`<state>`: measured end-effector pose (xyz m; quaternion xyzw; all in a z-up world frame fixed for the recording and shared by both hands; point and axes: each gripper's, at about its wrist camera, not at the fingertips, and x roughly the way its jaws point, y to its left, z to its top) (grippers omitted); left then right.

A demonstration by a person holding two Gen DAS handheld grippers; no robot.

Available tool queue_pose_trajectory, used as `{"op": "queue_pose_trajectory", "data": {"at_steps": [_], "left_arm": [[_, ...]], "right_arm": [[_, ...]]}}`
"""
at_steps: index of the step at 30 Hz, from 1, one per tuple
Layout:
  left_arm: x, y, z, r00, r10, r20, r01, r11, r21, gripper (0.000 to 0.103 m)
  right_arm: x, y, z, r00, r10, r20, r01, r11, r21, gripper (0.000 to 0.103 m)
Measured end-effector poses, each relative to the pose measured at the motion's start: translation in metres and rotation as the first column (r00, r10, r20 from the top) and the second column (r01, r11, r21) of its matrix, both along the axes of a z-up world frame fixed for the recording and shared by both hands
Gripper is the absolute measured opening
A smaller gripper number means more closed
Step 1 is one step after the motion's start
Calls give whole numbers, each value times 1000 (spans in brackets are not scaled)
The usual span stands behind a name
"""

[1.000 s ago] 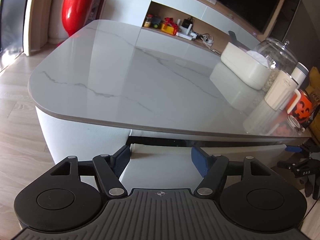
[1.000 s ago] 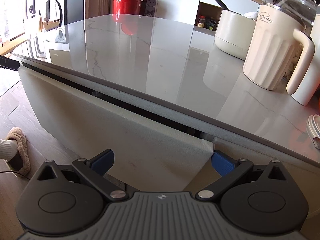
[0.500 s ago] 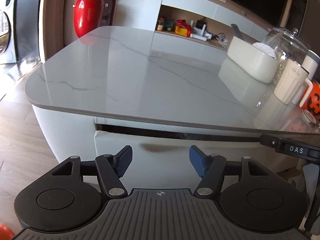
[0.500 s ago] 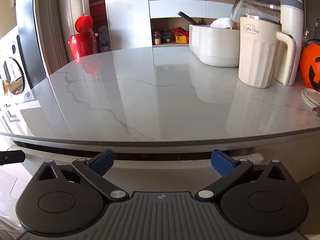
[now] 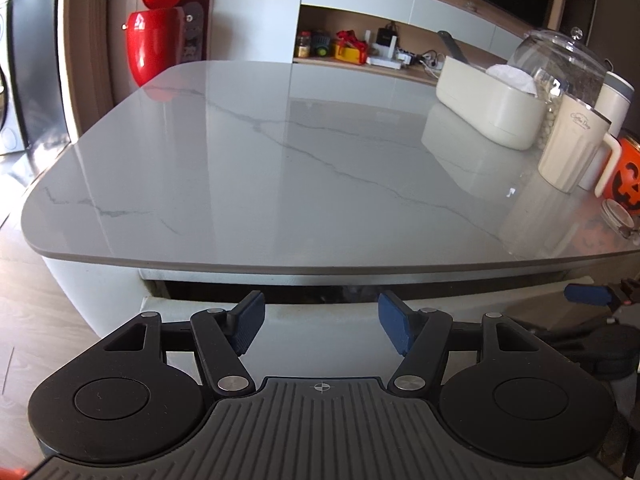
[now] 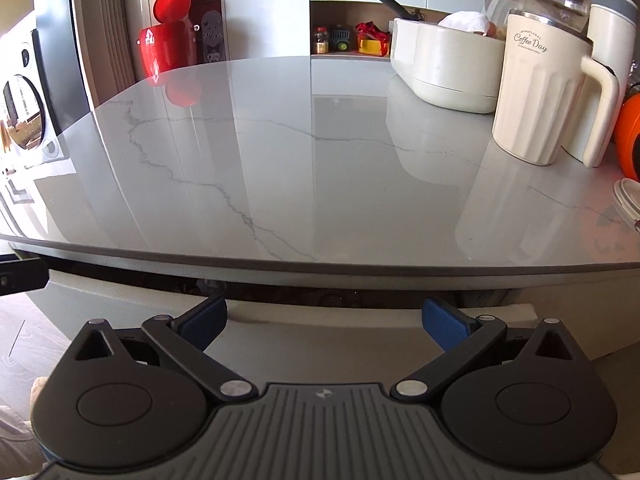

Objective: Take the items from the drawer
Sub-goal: 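Move both tools toward the island drawer front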

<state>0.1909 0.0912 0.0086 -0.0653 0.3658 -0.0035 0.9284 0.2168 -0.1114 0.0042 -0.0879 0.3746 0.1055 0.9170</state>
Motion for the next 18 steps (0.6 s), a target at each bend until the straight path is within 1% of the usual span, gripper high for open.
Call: {"op": "queue_pose_trajectory", "data": {"at_steps": [1,2,3,4,5,6,7,8,9,10,11,12,13,14,15,16,17,18], "left_arm": [[4,-2,-3,1000,-1,-13,1,1000,3,68],[6,-4,-5,1000,1,-14,-1,1000,11,68],[8,-6,-6,1000,3,-7,-2,1000,30,67],[10,-7,-7,1000,5,-9,-5,999,43,65],[11,-6,-8,1000,7,-7,-7,999,46,65],[11,-6,-8,1000,11,-4,-11,999,44,65],[12,-6,-8,1000,14,-2,-13,999,44,65],[13,-6,-8,1000,15,1,-15,999,45,65],[14,-7,-9,1000,18,3,-18,999,47,65],[15,-8,-9,1000,21,5,-21,999,50,66],[15,-9,-9,1000,23,9,-23,998,51,69],[15,-11,-10,1000,20,8,-21,998,53,71],[16,-13,-10,1000,16,6,-16,998,60,75],[16,-16,-11,1000,10,3,-10,997,75,77],[17,-19,-12,1000,5,-5,-5,995,96,77],[17,-23,-13,1000,-2,-13,3,993,120,77],[17,-24,-12,1000,2,-18,1,992,125,78],[17,-23,-12,1000,8,-23,-6,994,113,78]], "right_arm": [[-2,3,-8,998,11,-66,-12,1000,-16,103],[2,-3,-22,974,21,-227,-5,997,71,103],[5,-13,-41,926,27,-375,50,980,194,103],[1,-23,-58,896,18,-443,117,954,275,103],[-6,-23,-64,910,4,-415,110,962,250,103],[-13,-18,-63,934,4,-358,69,979,192,103],[-20,-11,-57,960,31,-279,8,991,137,103],[-26,-7,-48,975,60,-215,-33,992,125,103],[-31,-5,-36,986,87,-144,-67,988,138,103],[-37,-5,-24,993,95,-64,-84,984,159,103],[-43,-5,-13,995,95,18,-97,981,170,103],[-47,-3,-4,992,87,92,-101,981,163,103],[-49,-2,2,987,69,144,-91,985,148,103],[-47,0,7,983,48,179,-73,988,137,103],[-43,1,9,981,26,192,-51,991,127,103],[-36,2,10,983,7,181,-29,992,119,103],[-28,2,9,987,-15,160,-5,993,121,103],[-20,1,9,990,-34,138,16,991,131,103]]}}
